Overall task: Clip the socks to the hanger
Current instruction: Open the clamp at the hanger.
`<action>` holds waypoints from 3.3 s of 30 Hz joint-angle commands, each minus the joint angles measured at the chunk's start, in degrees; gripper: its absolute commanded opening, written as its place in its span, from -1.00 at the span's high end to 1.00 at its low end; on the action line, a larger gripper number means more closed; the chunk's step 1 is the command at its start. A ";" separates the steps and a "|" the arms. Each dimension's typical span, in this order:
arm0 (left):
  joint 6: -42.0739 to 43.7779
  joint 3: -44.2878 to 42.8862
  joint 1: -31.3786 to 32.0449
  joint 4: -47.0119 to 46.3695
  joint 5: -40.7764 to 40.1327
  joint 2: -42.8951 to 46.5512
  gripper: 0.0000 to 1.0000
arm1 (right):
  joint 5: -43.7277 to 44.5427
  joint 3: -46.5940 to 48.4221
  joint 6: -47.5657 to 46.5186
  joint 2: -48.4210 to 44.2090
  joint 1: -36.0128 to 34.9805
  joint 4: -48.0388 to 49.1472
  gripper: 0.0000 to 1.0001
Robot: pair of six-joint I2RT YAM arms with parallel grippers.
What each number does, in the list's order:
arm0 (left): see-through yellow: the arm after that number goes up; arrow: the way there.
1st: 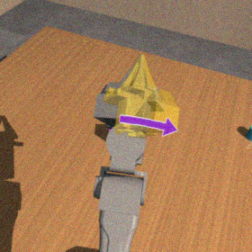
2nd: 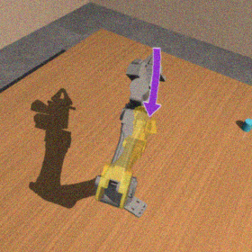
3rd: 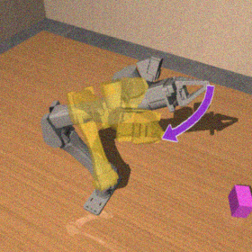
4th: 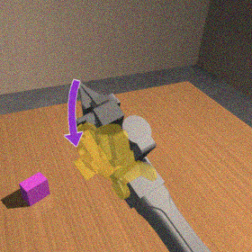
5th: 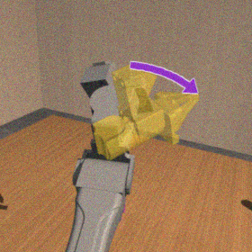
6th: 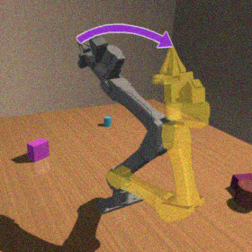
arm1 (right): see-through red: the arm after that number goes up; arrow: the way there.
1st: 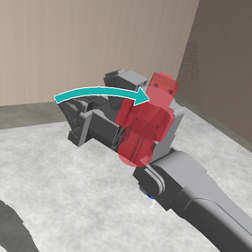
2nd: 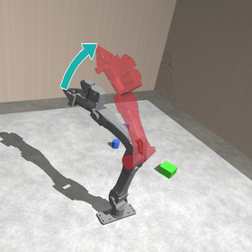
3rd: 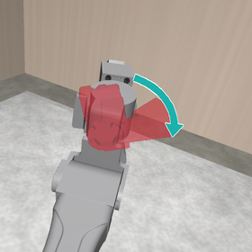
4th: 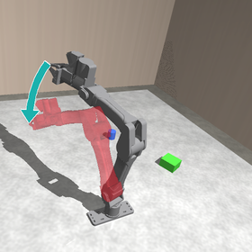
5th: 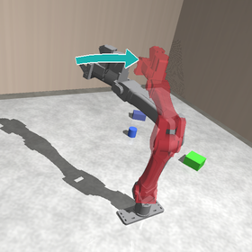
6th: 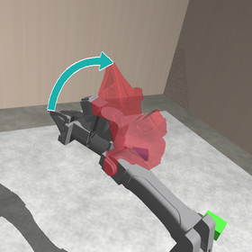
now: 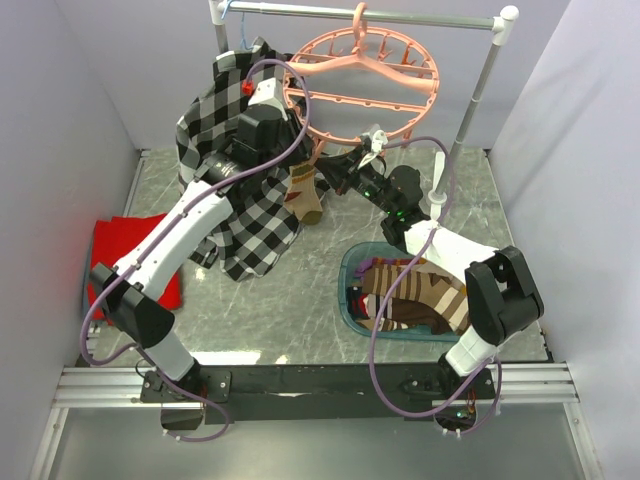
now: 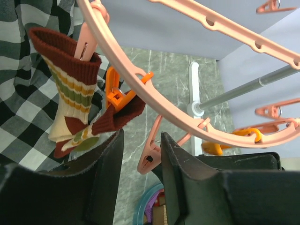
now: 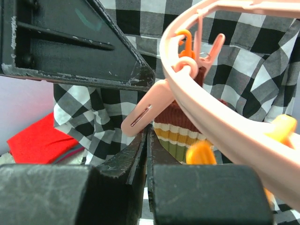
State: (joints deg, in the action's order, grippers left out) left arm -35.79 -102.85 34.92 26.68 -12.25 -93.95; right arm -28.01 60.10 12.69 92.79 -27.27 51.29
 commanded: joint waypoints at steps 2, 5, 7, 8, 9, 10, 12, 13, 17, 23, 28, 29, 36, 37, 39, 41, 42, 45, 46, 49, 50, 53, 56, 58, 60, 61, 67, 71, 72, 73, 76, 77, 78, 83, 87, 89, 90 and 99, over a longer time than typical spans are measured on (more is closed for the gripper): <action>-0.24 -0.52 -0.20 -2.68 1.17 1.49 0.07 | 1.47 1.25 -1.09 -2.27 -0.68 0.66 0.81; 0.28 0.71 -0.11 -3.91 1.18 2.71 -0.04 | 1.73 1.16 -1.09 -2.35 -0.59 0.48 0.81; 1.60 1.33 -0.11 -5.23 1.44 3.33 -0.18 | 1.73 1.25 -1.26 -2.35 -0.59 0.31 0.81; 2.12 1.94 -0.20 -5.58 2.48 3.95 -0.24 | 1.82 1.25 -1.26 -2.27 -0.59 0.22 0.80; 3.52 2.30 -0.55 -6.10 3.45 4.21 -0.30 | 1.82 1.25 -1.35 -2.27 -0.59 0.30 0.80; 4.23 2.65 -0.81 -7.15 4.16 4.39 -0.40 | 1.82 1.25 -1.26 -2.27 -0.59 0.30 0.80; 6.33 3.62 -1.69 -7.86 7.84 4.83 -0.45 | 1.64 1.34 -1.35 -2.27 -0.59 0.04 0.80; 6.96 4.05 -2.13 -9.00 9.60 5.00 -0.47 | 1.56 1.34 -1.44 -2.27 -0.59 0.04 0.80; 11.08 5.03 -3.19 -10.50 16.63 5.10 -0.56 | 1.55 1.34 -1.53 -2.27 -0.59 -0.05 0.80; 16.19 3.36 -3.54 -10.15 24.55 3.34 -0.64 | 1.82 1.34 -1.70 -2.27 -0.59 -0.31 0.80; 17.69 0.99 -5.12 -8.31 27.71 1.23 -0.62 | 1.73 1.25 -1.88 -2.44 -0.59 -0.57 0.80; 17.69 0.55 -5.47 -8.31 28.24 1.05 -0.60 | 1.73 1.25 -1.79 -2.44 -0.59 -0.66 0.80; 15.93 0.72 -5.91 -9.18 30.18 0.96 -0.47 | 2.26 0.73 -2.23 -2.44 -0.59 -0.40 0.57; 15.67 0.89 -5.91 -9.19 30.09 0.88 -0.47 | 2.69 0.72 -2.32 -2.36 -0.59 -0.31 0.52; 14.88 1.16 -5.91 -9.36 29.13 1.05 -0.48 | 3.22 0.64 -2.93 -2.53 -0.59 -0.57 0.45; 14.17 2.38 -6.00 -10.15 27.64 1.49 -0.46 | 4.36 0.37 -3.28 -2.97 -0.59 -0.58 0.39; 13.56 2.74 -6.00 -10.33 26.33 1.58 -0.40 | 4.72 0.11 -3.54 -3.14 -0.51 -0.40 0.35; 12.51 3.62 -6.00 -11.29 24.12 1.93 -0.27 | 5.33 -0.07 -4.07 -3.41 -0.42 -0.84 0.28; 12.33 3.71 -6.00 -11.38 23.94 2.02 -0.24 | 5.59 -0.15 -4.16 -3.50 -0.42 -1.01 0.25; 11.80 3.45 -5.91 -11.65 23.42 1.76 -0.21 | 6.91 -0.59 -4.51 -3.67 -0.33 -0.49 0.15; 11.71 3.36 -5.91 -11.56 23.33 1.67 -0.21 | 7.44 -0.68 -4.43 -3.76 -0.33 -0.23 0.13; 11.45 3.35 -5.91 -11.30 23.15 1.58 -0.19 | 9.11 -1.38 -4.86 -3.85 -0.33 0.48 0.00; 11.53 3.44 -6.00 -11.03 22.45 1.67 -0.18 | 10.52 -1.47 -5.39 -3.76 -0.33 0.57 -0.01; 11.45 3.44 -5.91 -10.86 21.83 1.58 -0.16 | 11.39 -1.56 -5.83 -4.11 -0.33 0.31 -0.02; 11.45 3.36 -5.91 -10.68 21.13 1.40 -0.12 | 12.01 -2.00 -6.71 -4.46 -0.33 -0.13 -0.02; 11.27 3.18 -5.91 -10.51 20.95 1.23 -0.10 | 12.97 -2.17 -6.97 -4.90 -0.33 -0.31 -0.02; 8.55 2.65 -5.82 -10.77 21.04 0.17 -0.08 | 12.37 -2.62 -9.00 -5.69 -0.33 -2.07 -0.03; 6.27 3.00 -4.25 -11.12 19.64 0.35 -0.08 | 11.40 -2.44 -9.44 -5.61 -0.33 -3.21 -0.03; 6.00 3.70 -3.98 -11.29 18.85 0.70 -0.08 | 11.22 -2.44 -9.44 -5.61 -0.42 -3.30 -0.03; 5.65 3.97 -3.54 -11.56 17.19 0.96 -0.08 | 11.05 -2.53 -9.44 -5.61 -0.33 -3.39 -0.03; 5.03 4.76 -2.31 -12.44 13.85 1.32 -0.04 | 10.35 -2.09 -9.70 -5.61 -0.33 -4.26 -0.04; 4.85 4.67 -1.61 -12.44 13.22 1.14 -0.01 | 10.26 -2.17 -9.70 -5.69 -0.51 -4.61 -0.04; 4.77 4.15 -1.34 -12.18 12.61 0.70 0.01 | 10.08 -2.18 -9.79 -5.78 -0.51 -4.79 -0.04; 4.33 3.53 -0.20 -13.14 10.32 -0.62 0.01 | 10.08 -4.28 -10.14 -7.80 -0.59 -5.76 -0.04; 2.66 4.15 -0.02 -15.33 10.14 -1.76 -0.02 | 9.55 -5.78 -10.23 -9.82 -0.59 -6.99 -0.04; 2.31 4.06 0.15 -15.78 9.97 -2.29 -0.01 | 9.64 -6.91 -10.23 -11.14 -0.59 -7.69 -0.04; 2.22 3.54 0.33 -15.69 9.53 -2.90 -0.01 | 9.81 -7.27 -10.23 -11.67 -0.59 -7.95 -0.04; 1.16 3.44 0.41 -17.36 8.65 -5.18 0.06 | 10.78 -11.75 -11.37 -17.56 -0.51 -10.24 -0.05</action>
State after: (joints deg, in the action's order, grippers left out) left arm -33.43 -98.59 35.07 13.13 -2.44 -98.78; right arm -17.91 49.06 2.92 78.32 -27.51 40.86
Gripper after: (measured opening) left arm 0.474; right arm 0.524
